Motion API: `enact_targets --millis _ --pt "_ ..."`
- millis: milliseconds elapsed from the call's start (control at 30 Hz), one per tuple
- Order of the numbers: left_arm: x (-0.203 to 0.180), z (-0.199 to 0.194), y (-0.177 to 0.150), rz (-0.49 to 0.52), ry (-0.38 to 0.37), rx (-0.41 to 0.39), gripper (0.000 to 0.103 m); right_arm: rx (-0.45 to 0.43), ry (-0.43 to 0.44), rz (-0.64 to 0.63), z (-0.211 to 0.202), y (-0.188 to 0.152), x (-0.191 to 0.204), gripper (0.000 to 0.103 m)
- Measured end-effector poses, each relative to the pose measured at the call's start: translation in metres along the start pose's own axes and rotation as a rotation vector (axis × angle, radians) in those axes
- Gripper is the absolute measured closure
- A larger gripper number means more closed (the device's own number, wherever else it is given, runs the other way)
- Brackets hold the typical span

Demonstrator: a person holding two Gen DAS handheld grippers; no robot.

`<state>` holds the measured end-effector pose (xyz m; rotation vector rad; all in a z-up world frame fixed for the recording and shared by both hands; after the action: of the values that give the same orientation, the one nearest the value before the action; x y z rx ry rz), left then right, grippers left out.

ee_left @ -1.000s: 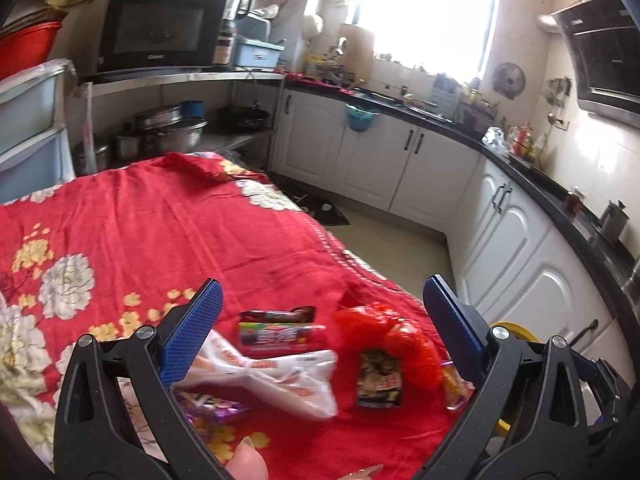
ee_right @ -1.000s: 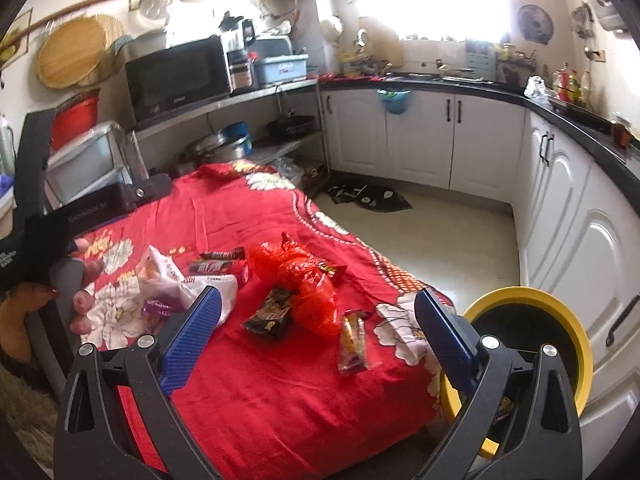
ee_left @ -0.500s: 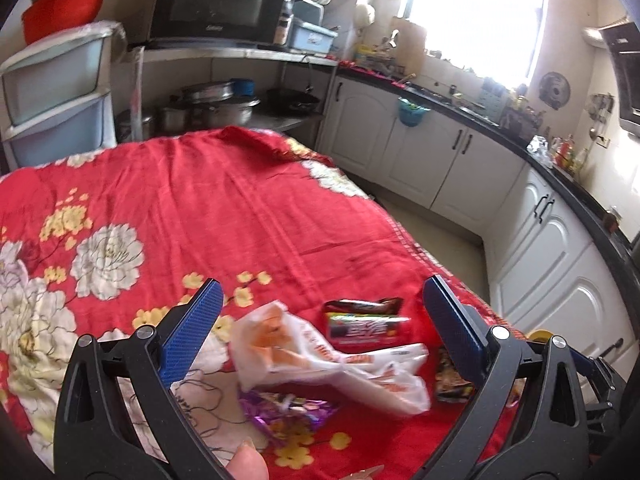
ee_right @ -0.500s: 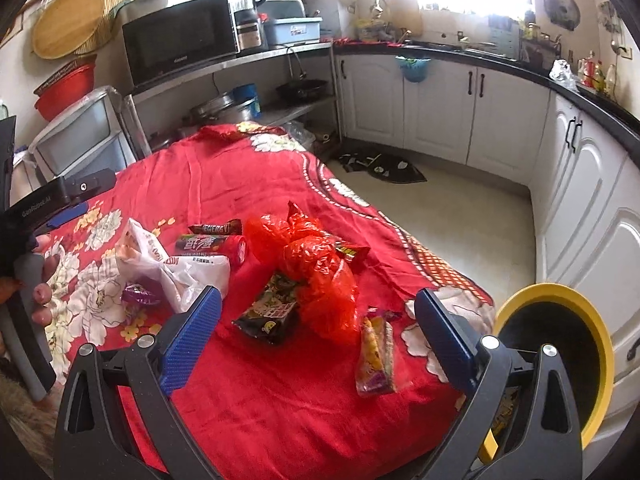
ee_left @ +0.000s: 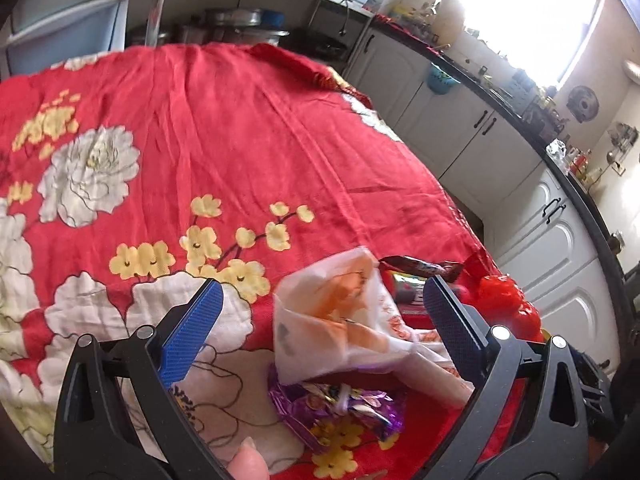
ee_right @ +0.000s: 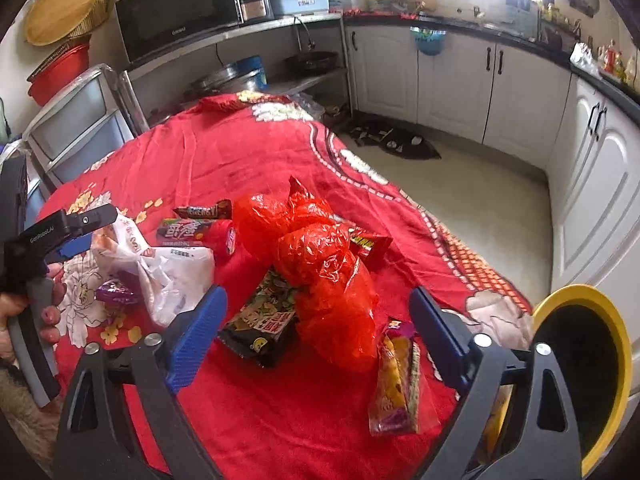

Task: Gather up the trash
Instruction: 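Grasp the white plastic bag with the left tool while the right tool grasps the red plastic bag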

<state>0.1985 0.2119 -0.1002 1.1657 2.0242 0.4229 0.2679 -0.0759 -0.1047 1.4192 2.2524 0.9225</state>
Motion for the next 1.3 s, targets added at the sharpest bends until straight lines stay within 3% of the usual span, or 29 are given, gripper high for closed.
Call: enact_targets --millis 167,233,433,500,633,800,1300 --pt "0.008 0.010 0.001 -0.028 -0.012 0.025 0.014 0.068 0.031 -0.001 0.021 0.000 -0.001 0.033" --pt "0.008 0.012 0.000 -0.031 -0.018 0.037 0.028 0.090 0.041 -0.003 0.027 -0.001 0.000 0.040" --pt "0.002 0.012 -0.003 -0.011 -0.034 0.053 0.057 0.104 0.061 -0.008 0.029 -0.004 0.002 0.074" --pt "-0.001 0.010 -0.003 0.000 -0.029 0.052 0.060 0.096 0.066 -0.015 0.027 -0.004 0.004 0.086" --pt "-0.004 0.007 -0.003 0.013 -0.026 0.045 0.069 0.071 0.073 -0.022 0.017 -0.001 0.006 0.091" --pt "-0.009 -0.009 0.004 0.021 -0.040 0.001 0.074 0.025 0.081 -0.004 0.000 0.004 0.002 0.093" --pt "-0.058 -0.052 0.020 0.117 -0.082 -0.106 0.075 -0.082 0.093 0.016 -0.055 0.013 -0.011 0.093"
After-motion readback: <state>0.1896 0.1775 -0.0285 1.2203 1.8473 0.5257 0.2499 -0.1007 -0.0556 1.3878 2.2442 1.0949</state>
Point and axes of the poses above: each gripper's, at about its wrist camera, not at the fingertips, and z roughly the way its jaws point, x to its left, y to its top, the point moved 5 cm from there along z, roughly the way its jaws point, and after that the axes turned 6 degrees about -y, right-handed, at the moved point
